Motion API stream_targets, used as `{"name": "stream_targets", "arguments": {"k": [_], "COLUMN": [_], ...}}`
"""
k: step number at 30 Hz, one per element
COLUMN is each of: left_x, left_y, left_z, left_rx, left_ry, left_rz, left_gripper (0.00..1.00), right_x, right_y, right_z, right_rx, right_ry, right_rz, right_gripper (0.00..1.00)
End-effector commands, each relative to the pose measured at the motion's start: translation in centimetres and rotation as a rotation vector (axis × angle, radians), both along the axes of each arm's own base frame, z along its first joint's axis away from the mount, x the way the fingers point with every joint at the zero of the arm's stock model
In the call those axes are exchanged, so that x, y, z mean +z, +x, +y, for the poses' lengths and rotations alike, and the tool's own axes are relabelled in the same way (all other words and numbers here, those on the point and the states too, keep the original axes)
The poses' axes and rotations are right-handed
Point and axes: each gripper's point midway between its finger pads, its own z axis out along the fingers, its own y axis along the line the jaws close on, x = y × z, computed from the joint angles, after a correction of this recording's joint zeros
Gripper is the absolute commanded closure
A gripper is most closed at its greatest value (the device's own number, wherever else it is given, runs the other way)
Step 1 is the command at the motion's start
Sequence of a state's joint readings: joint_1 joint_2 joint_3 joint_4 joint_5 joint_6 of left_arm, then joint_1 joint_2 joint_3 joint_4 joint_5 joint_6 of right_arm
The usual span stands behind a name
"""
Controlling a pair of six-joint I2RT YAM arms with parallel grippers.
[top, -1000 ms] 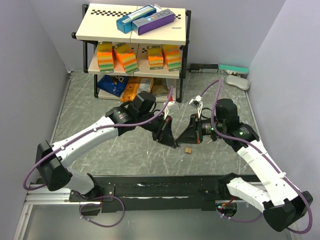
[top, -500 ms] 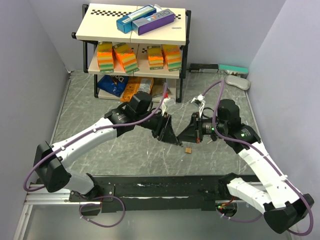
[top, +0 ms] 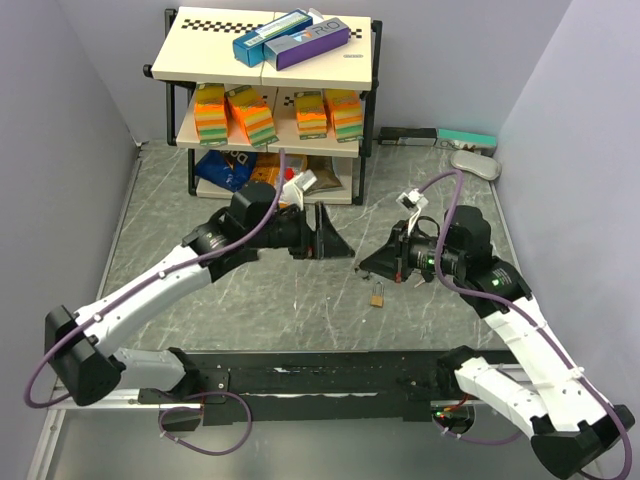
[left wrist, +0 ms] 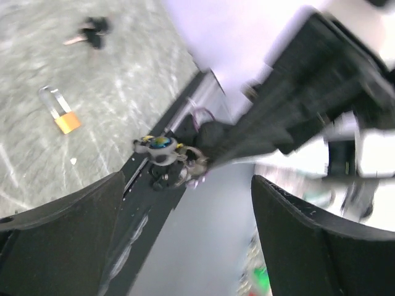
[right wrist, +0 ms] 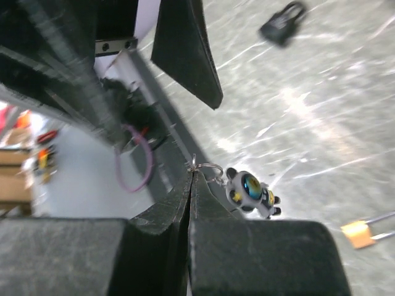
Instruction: Unlock with the key
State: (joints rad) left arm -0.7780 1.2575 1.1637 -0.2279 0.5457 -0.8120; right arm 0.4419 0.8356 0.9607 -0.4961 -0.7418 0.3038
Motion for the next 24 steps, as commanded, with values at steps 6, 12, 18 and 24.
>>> {"name": "stream_targets", "arguments": {"k": [6, 12, 18, 24], "left_x": [-0.9, -0.9, -0.1, 3.9], "left_y": [4.0, 3.6, 3.6, 3.6], "left_z": [-0.3, -1.0, -1.3, -0.7], "left_rx": [0.285, 0.277, 0.262, 0.216], "left_ry": [0.048, 0.009, -0.092, -0.254], "left_rz": [0.375, 0.493, 0.505, 0.244], "left_gripper": [0.16, 0.18, 0.20, 0.24], "right_x": [1.4, 2.0, 1.9, 3.3], "right_y": [3.0, 3.2, 2.8, 2.7], "right_z": [-1.7, -1.7, -1.6, -1.0], "right_rx": [-0.140, -0.151, -0.155, -0.205], "right_ry": [-0.110, -0.095, -0.072, 0.050], "right_rz": [-0.272, -0.354, -0.374, -0.292], "right_gripper": [1.00, 1.00, 1.00, 1.00]}}
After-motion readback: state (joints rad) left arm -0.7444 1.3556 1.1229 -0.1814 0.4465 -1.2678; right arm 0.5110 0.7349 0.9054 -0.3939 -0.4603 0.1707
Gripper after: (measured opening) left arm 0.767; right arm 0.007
